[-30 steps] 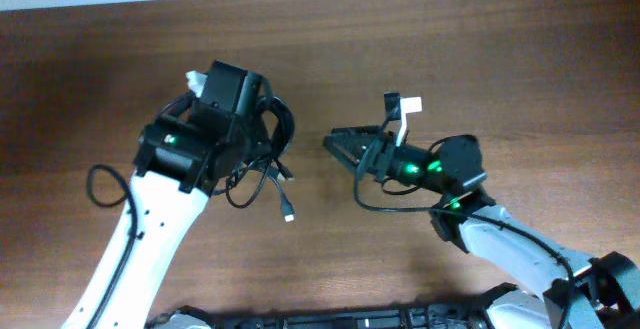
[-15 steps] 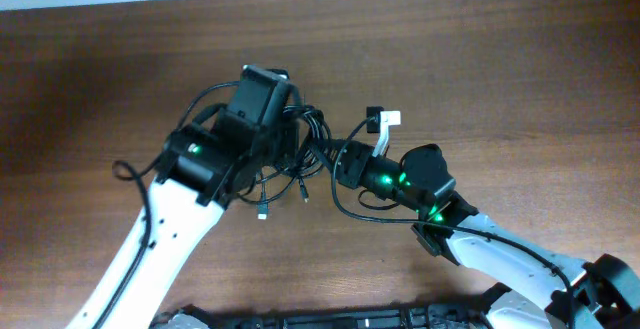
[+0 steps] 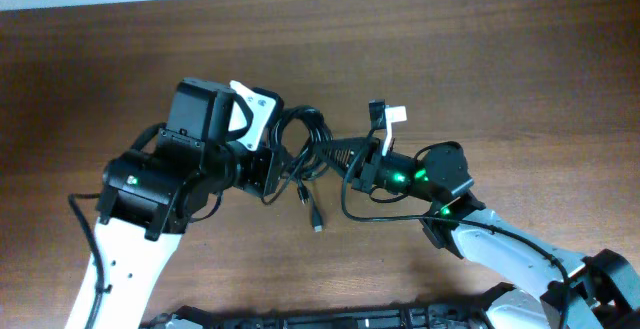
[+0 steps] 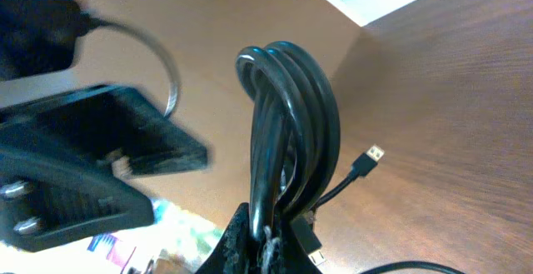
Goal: Untangle cables
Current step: 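Move the right gripper to the held bundle and grasp a loop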
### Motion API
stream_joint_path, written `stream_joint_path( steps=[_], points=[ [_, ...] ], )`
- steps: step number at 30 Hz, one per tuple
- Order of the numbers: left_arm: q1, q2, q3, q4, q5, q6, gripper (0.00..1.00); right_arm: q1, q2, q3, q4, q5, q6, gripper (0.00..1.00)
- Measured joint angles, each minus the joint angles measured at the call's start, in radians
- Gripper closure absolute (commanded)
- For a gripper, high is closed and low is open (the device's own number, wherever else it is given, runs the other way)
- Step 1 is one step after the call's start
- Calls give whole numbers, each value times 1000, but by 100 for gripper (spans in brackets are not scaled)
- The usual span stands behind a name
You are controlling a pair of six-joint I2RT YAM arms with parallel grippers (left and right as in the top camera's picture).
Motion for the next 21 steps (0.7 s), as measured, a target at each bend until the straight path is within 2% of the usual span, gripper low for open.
stream_joint_path(
  steps=[3,4,8,10,12,13,14,15,16,18,21],
  points=[
    [0,0,-86,79,3,47,52,-31,0,0,40,-148,-4,96],
    [1,0,-101,104,3,56,59,-35,0,0,49,-179,-4,96],
    [2,0,-124,117,5,100,59,-35,0,0,83,-292,-8,96],
    [2,0,-133,128,27,113,62,-36,2,-1,132,-306,-7,96],
    [2,-1,-185,151,53,113,91,-53,2,-1,142,-319,-7,96],
    [1,-1,-206,154,72,109,100,-69,2,-1,141,-325,-7,96],
    [1,-1,-218,169,90,112,100,-86,2,-1,141,-331,-7,90],
    [1,-1,-220,189,105,110,100,-102,2,-1,139,-334,-8,70],
    [1,-1,-222,209,105,113,100,-119,1,0,120,-334,-29,57],
    [1,-1,-236,249,83,101,100,-139,-5,4,-60,-311,-105,29],
    [1,0,-238,303,-56,-49,100,-143,-4,3,-150,-286,-204,21]
  ],
)
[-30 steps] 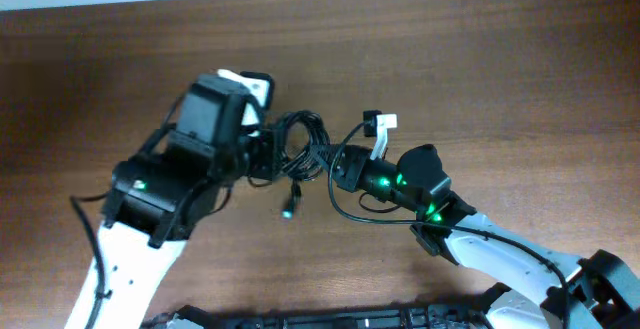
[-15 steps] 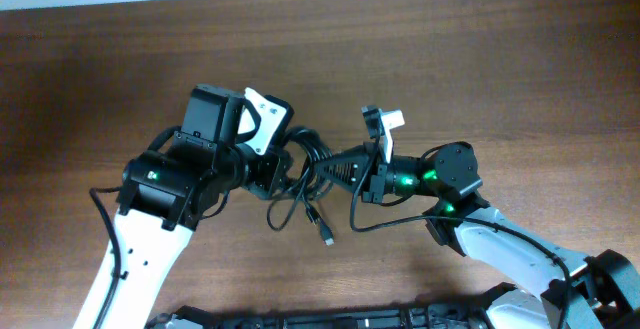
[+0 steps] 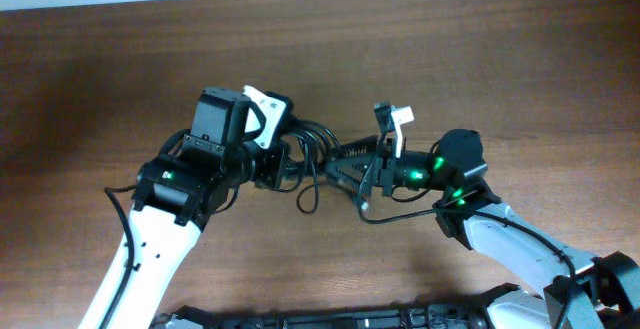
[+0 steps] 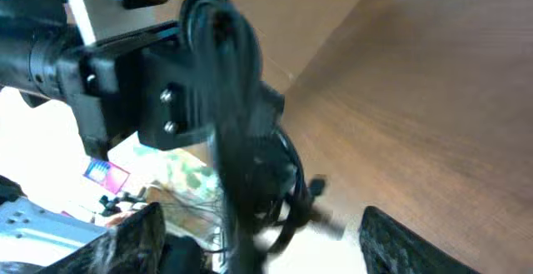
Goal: Untangle cables
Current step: 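Move the right gripper to the held bundle and grasp a loop, then pull the cable loops apart, left gripper moving left from right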
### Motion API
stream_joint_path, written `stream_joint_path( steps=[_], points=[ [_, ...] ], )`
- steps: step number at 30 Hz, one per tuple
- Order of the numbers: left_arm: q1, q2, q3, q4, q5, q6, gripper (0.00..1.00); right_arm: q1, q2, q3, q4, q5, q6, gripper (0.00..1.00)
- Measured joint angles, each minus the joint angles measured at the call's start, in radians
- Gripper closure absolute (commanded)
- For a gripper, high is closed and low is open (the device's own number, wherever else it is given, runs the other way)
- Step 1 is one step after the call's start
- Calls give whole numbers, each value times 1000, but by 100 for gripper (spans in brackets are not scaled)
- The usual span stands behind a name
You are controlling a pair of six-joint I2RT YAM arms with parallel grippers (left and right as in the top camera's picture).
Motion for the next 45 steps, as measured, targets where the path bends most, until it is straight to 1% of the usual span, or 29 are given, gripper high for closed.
stream_joint_path(
  steps=[2,3,5,6,7,8,9,10,12,13,14,15,16,17,18,20,23,25,26,27,30,33,37,41,45],
  points=[
    [1,0,0,3,-105,-132,100,0,0,0,1,5,-53,13],
    [2,0,0,6,-130,-179,100,11,0,0,0,19,-86,4],
    [2,0,0,12,-159,-300,100,80,-1,0,-36,97,-191,3],
    [2,0,-1,17,-165,-355,100,138,0,0,-76,180,-250,3],
    [2,0,-1,16,-167,-418,100,190,0,0,-102,270,-299,3],
    [2,0,-1,17,-166,-484,100,266,0,0,-141,447,-344,5],
    [2,0,-1,17,-163,-545,100,293,0,0,-145,519,-357,12],
    [2,0,-1,16,-151,-634,100,343,0,0,-148,644,-377,22],
    [2,0,-1,16,-124,-764,100,399,23,0,-145,784,-394,41],
    [2,0,-1,16,-109,-826,100,415,50,0,-148,823,-396,55],
    [2,0,-1,16,-98,-891,100,423,66,0,-149,844,-388,75],
    [2,0,-1,16,-94,-925,100,432,75,0,-144,855,-380,92],
    [2,0,-1,16,-94,-961,100,438,77,0,-139,861,-375,96],
    [2,0,-1,17,-107,-970,100,442,77,0,-134,861,-367,96],
    [2,0,-1,16,-151,-952,100,442,77,0,-134,851,-367,96],
    [2,0,-1,15,-228,-861,100,441,74,0,-133,757,-363,96],
    [1,0,-2,15,-369,-653,100,441,15,0,-133,557,-362,96],
    [0,0,-2,16,-400,-502,100,436,-18,0,-134,479,-356,96],
    [0,0,-2,21,-389,-441,100,425,-31,0,-134,457,-353,96],
    [0,0,-2,50,-343,-352,100,403,-50,0,-129,422,-348,96],
    [6,0,-2,119,-153,-158,100,358,-52,-2,-50,389,-315,96],
    [7,0,-2,121,38,19,100,315,-53,-2,-26,417,-239,96],
    [11,0,-2,119,93,111,100,312,-53,-3,10,462,-203,96],
    [11,0,-2,93,138,181,100,315,-53,-3,17,620,-158,96],
    [11,0,-2,77,182,239,100,327,-53,-3,39,721,-140,96]
  ],
)
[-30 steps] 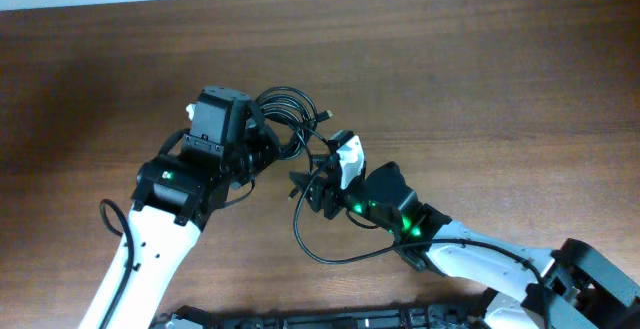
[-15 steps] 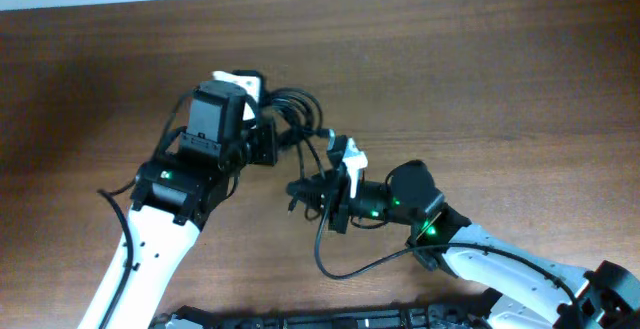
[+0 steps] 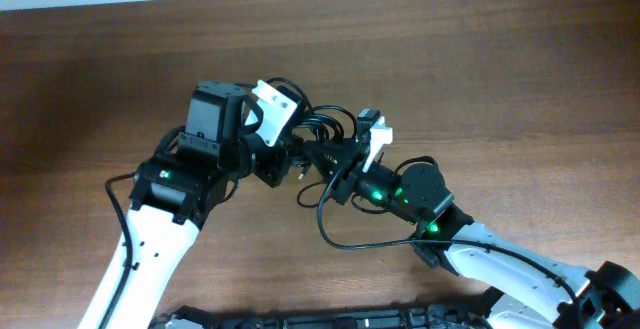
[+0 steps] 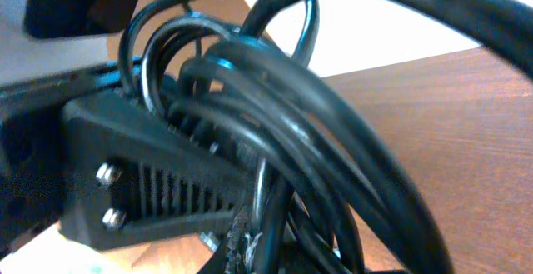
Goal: Untangle cables
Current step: 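Pull the cable loops apart, left gripper moving left from right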
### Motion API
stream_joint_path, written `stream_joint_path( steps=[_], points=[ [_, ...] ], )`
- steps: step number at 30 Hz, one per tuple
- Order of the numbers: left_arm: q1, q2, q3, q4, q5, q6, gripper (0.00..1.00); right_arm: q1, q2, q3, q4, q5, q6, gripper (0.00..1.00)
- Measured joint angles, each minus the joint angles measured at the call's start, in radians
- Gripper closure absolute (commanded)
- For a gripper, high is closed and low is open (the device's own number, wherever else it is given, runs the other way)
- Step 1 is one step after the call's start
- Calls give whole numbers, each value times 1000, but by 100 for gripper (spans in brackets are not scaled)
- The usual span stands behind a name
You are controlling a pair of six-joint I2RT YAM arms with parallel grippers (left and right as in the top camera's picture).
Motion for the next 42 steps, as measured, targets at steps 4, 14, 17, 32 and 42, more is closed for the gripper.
stream_joint_path(
  steps=[4,14,17,32,42],
  points=[
    [14,1,0,-17,50,34,100,14,0,0,8,55,1,96],
    [17,6,4,5,-7,-7,100,13,16,37,-13,44,3,68],
    [71,5,-3,97,-215,-194,100,-19,16,77,-153,56,-2,21],
    [182,-22,-8,5,220,233,100,-340,-64,83,-250,-536,-265,18],
    [182,-4,-8,-33,390,260,67,-257,-64,83,-139,-576,-273,96]
  ],
)
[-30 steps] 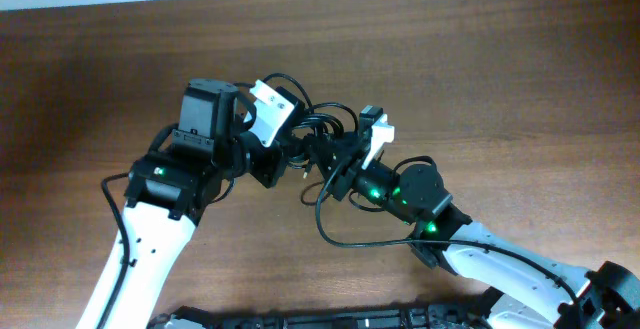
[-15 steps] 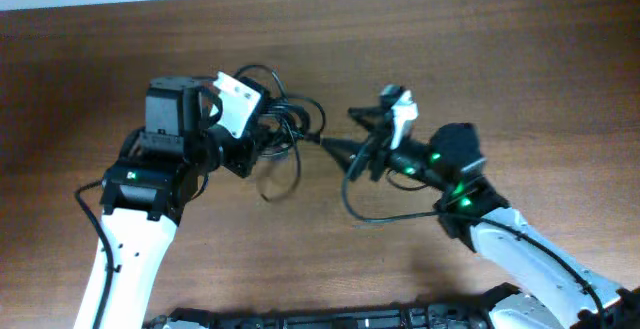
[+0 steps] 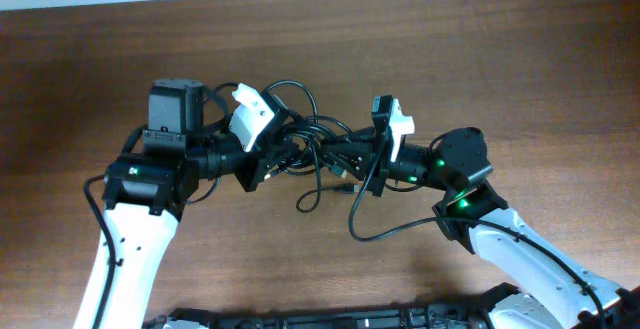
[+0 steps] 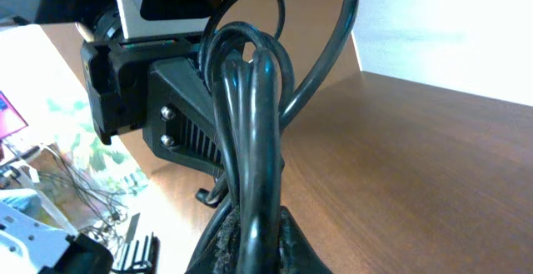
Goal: Untangle cables
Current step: 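Pull the cable loops apart, left gripper moving left from right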
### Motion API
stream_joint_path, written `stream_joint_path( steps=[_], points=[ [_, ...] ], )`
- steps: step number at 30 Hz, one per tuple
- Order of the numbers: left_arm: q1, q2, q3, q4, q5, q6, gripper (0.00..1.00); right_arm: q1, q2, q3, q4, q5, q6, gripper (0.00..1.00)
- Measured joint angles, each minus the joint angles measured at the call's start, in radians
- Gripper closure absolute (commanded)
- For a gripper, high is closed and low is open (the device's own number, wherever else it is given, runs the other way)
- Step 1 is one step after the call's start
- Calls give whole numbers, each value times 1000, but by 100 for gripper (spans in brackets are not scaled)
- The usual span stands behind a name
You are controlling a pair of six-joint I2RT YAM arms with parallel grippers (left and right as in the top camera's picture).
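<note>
A tangle of black cables (image 3: 312, 141) hangs above the brown table between my two grippers. My left gripper (image 3: 270, 157) grips its left side, jaws closed on the strands. The right gripper (image 3: 356, 165) is shut on the right side; in the right wrist view several strands (image 4: 250, 132) rise straight out of my right gripper (image 4: 250, 236), pinched between its pads. The left gripper's black finger (image 4: 179, 132) stands just behind those strands. One loop arches over the top (image 3: 290, 91). A loose end (image 3: 305, 205) dangles below the tangle.
A single black cable (image 3: 385, 231) sags from the right gripper in a wide loop to the wooden table (image 3: 500, 59) and back to the right arm. The table's far edge meets a white wall.
The two grippers stood close together; now the left one is further left and the right one further right. The tangle is stretched wider between them, with loops spread out.
At first both grippers held a compact coil, with a plug end hanging below it. Then they stood nearer each other, and later the right arm was pressed in against the left. Now they are apart and the coil has loosened into open loops.
</note>
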Motion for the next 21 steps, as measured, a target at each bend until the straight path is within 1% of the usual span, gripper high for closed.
stream_joint_path(
  steps=[2,3,5,7,8,10,11,12,16,17,18,20,21],
  points=[
    [0,2,0,24,11,3,38,0,1,1,-66,1,-3,96],
    [8,2,0,50,21,1,26,0,2,2,-106,0,-3,96],
    [45,2,23,56,33,-1,20,0,4,2,-167,1,-3,96],
    [57,1,53,66,34,-2,26,0,4,2,-190,1,-2,96],
    [57,1,58,67,32,-2,31,0,5,2,-199,1,-3,96],
    [57,1,60,66,-12,-1,37,0,6,2,-206,1,-2,96],
    [57,2,61,60,-36,-2,42,0,6,2,-207,1,-3,96],
    [57,3,61,53,-56,-1,43,0,6,2,-207,0,-3,96],
    [57,58,61,50,-150,-6,40,0,6,2,-207,-7,-3,96],
    [52,73,61,50,-159,-9,44,0,6,2,-207,-7,-3,96],
    [44,88,61,50,-168,-10,64,0,6,2,-207,-7,-3,96],
    [7,115,61,49,-208,-19,92,0,6,2,-207,-10,-3,96],
    [-12,135,62,50,-253,-28,98,0,6,2,-201,-22,-2,96]
  ],
)
